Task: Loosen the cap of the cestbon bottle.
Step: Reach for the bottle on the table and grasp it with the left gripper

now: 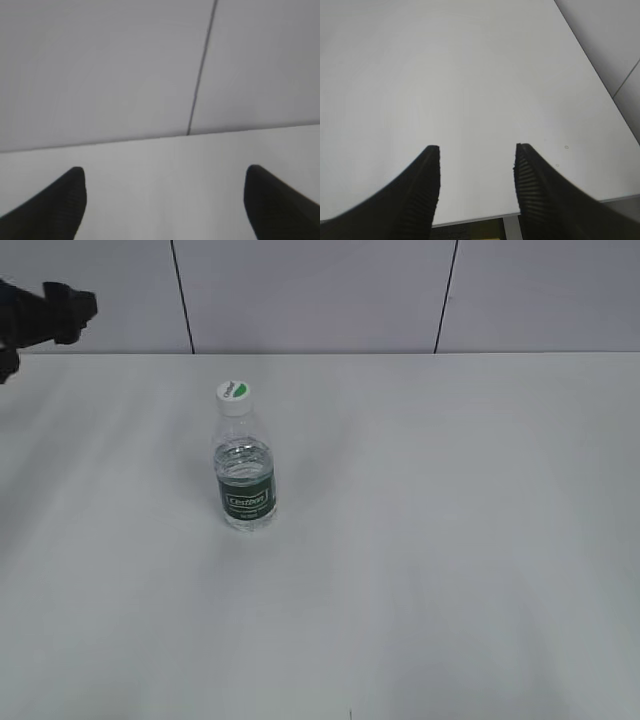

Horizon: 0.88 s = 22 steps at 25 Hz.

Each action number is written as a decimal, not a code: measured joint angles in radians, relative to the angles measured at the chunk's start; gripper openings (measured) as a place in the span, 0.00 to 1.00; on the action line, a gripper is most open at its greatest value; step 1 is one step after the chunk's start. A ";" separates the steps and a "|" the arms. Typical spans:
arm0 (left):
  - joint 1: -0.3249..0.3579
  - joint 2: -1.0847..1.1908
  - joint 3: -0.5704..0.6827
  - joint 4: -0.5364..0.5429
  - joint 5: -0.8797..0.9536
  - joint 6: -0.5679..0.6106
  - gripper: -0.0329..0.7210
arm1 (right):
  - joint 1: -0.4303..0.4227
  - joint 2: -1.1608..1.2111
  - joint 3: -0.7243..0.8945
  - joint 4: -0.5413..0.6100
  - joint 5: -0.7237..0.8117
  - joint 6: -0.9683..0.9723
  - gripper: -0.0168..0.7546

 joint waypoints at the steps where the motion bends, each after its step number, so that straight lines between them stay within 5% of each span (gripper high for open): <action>1: 0.007 0.016 -0.001 0.074 -0.051 -0.051 0.82 | 0.000 0.000 0.000 0.000 0.000 0.000 0.50; 9: 0.213 0.136 -0.035 0.584 -0.477 -0.389 0.82 | 0.000 0.000 0.000 0.000 0.000 0.000 0.50; 14: 0.322 0.159 -0.089 0.896 -0.643 -0.483 0.82 | 0.000 0.000 0.000 0.000 0.000 0.000 0.50; 22: 0.322 0.226 -0.107 1.070 -0.749 -0.518 0.82 | 0.000 0.000 0.000 0.001 0.000 0.000 0.50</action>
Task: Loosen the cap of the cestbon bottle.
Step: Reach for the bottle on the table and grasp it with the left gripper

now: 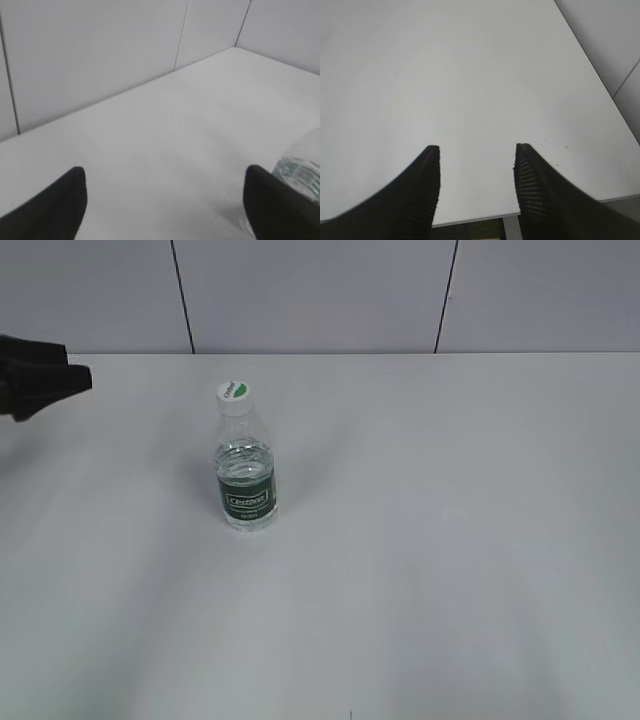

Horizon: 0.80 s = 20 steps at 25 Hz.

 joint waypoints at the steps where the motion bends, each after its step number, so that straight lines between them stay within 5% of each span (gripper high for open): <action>1: -0.004 0.017 0.000 0.010 -0.001 0.000 0.82 | 0.000 0.000 0.000 0.000 0.000 0.000 0.50; 11: -0.125 0.131 0.000 0.161 -0.001 0.008 0.82 | 0.000 0.000 0.000 0.000 0.000 0.000 0.50; 20: -0.129 0.131 0.000 0.150 -0.002 0.010 0.82 | 0.000 0.000 0.000 0.000 0.000 0.000 0.50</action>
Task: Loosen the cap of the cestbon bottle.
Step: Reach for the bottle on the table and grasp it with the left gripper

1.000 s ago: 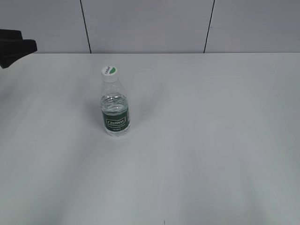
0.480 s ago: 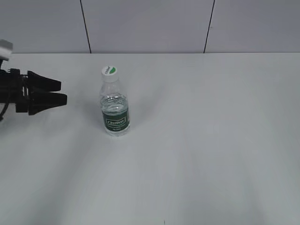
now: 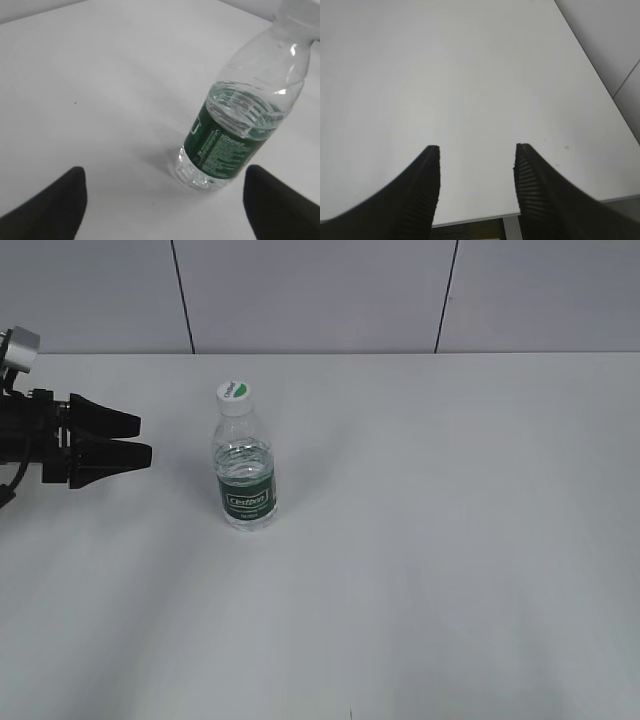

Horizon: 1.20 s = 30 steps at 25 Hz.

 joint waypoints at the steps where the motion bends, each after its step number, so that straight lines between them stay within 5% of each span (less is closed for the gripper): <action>1: 0.000 0.000 0.000 0.000 0.000 0.000 0.82 | 0.000 0.000 0.000 0.000 0.000 0.000 0.50; 30: -0.159 0.024 0.000 0.007 0.000 -0.019 0.82 | 0.000 0.000 0.000 -0.001 0.000 0.000 0.50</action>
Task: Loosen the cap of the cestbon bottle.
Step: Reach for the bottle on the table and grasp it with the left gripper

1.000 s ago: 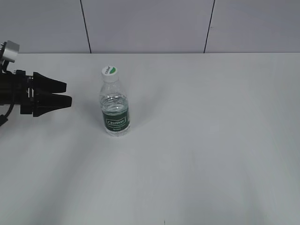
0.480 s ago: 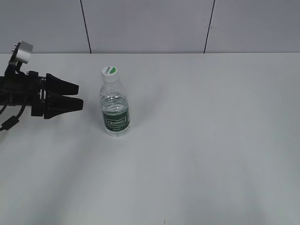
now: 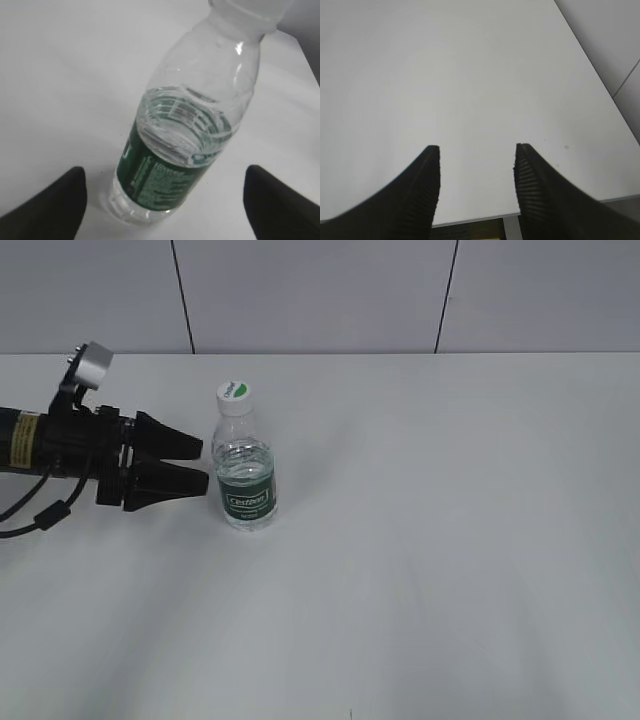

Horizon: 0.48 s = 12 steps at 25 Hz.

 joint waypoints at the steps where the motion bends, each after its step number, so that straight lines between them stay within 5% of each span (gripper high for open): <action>1: -0.010 0.000 0.000 -0.001 0.000 0.001 0.82 | 0.000 0.000 0.000 0.000 0.000 0.000 0.50; 12: -0.057 0.000 0.000 -0.006 0.002 0.189 0.82 | 0.000 0.000 0.000 0.000 0.000 0.000 0.50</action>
